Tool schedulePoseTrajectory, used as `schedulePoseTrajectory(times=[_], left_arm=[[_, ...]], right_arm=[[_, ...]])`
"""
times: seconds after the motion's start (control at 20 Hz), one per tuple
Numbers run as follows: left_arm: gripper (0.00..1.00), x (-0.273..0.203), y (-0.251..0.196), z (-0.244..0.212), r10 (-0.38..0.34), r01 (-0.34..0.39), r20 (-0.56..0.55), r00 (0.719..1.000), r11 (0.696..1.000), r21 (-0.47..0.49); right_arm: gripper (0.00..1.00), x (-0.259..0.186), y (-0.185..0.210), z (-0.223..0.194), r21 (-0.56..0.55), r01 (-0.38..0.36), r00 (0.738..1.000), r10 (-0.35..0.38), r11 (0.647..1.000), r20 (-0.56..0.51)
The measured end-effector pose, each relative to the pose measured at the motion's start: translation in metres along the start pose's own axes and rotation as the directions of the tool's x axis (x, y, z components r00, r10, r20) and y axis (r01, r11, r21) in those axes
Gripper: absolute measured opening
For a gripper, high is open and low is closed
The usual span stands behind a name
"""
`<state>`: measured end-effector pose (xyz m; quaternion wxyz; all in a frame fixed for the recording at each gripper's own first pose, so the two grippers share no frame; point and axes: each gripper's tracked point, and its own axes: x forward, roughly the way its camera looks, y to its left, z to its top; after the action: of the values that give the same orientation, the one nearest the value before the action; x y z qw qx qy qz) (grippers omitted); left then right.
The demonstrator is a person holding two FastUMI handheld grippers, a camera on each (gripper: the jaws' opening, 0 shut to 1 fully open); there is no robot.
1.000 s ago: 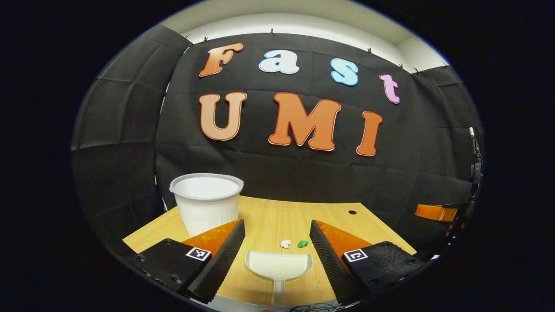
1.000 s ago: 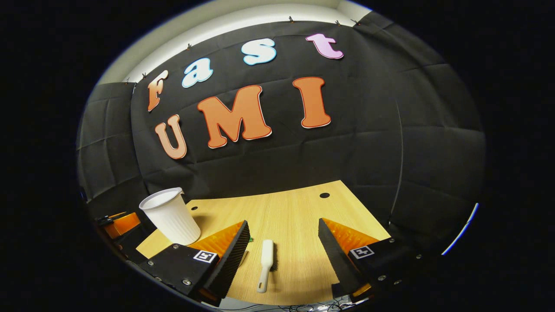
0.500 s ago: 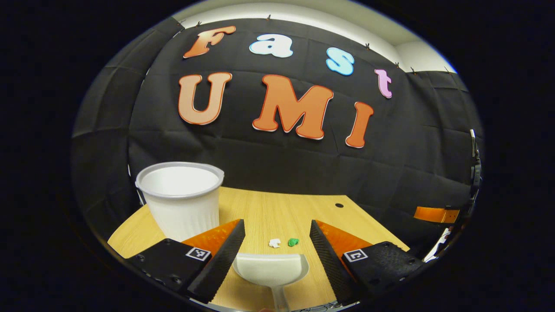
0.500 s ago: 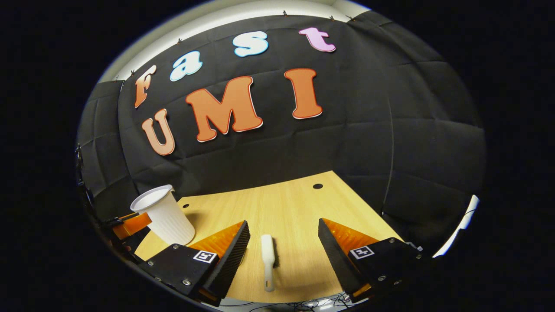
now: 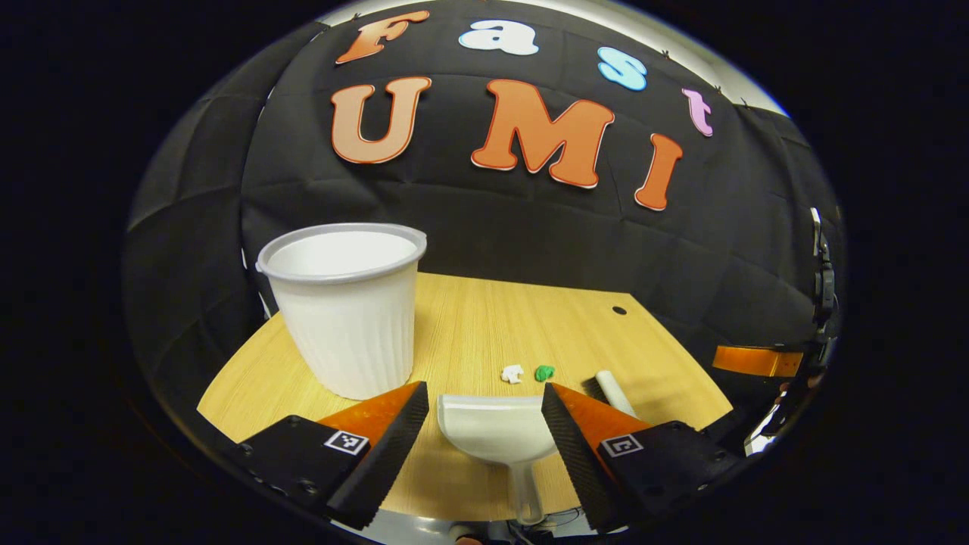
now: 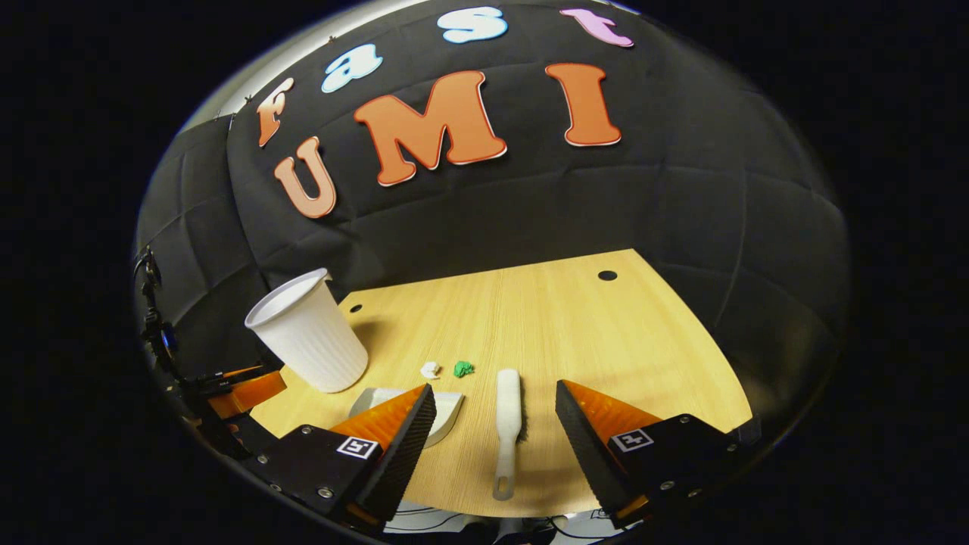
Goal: Pick up the small broom and dustpan from the desktop, sweep the trash into the dustpan with the broom, and then empty the trash into the garbage bin.
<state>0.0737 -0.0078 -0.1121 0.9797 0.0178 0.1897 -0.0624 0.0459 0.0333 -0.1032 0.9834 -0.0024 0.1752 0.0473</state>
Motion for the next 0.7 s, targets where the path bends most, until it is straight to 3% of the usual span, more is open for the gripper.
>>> schedulePoseTrajectory(times=[0.2, 0.3, 0.5, 0.7], left_arm=[[0.96, -0.007, 0.0, -0.05, -0.009, 0.006, -0.141, 0.99, 1.0, -0.019], [0.96, 0.001, -0.005, -0.075, -0.027, 0.025, -0.245, 0.969, 1.0, -0.013], [0.98, -0.001, -0.008, -0.103, -0.075, 0.079, -0.536, 0.841, 0.997, -0.016], [0.98, 0.0, -0.013, -0.11, -0.065, 0.116, -0.641, 0.765, 0.993, 0.038]], right_arm=[[0.95, 0.013, 0.001, -0.033, -0.026, -0.028, 0.993, 0.025, 0.999, -0.113], [0.96, 0.017, -0.002, -0.058, -0.043, -0.036, 0.98, 0.026, 0.998, -0.198], [0.96, 0.025, -0.002, -0.088, -0.014, -0.06, 0.947, 0.052, 0.998, -0.317], [0.96, 0.036, -0.009, -0.097, 0.013, -0.071, 0.938, 0.071, 0.997, -0.339]])
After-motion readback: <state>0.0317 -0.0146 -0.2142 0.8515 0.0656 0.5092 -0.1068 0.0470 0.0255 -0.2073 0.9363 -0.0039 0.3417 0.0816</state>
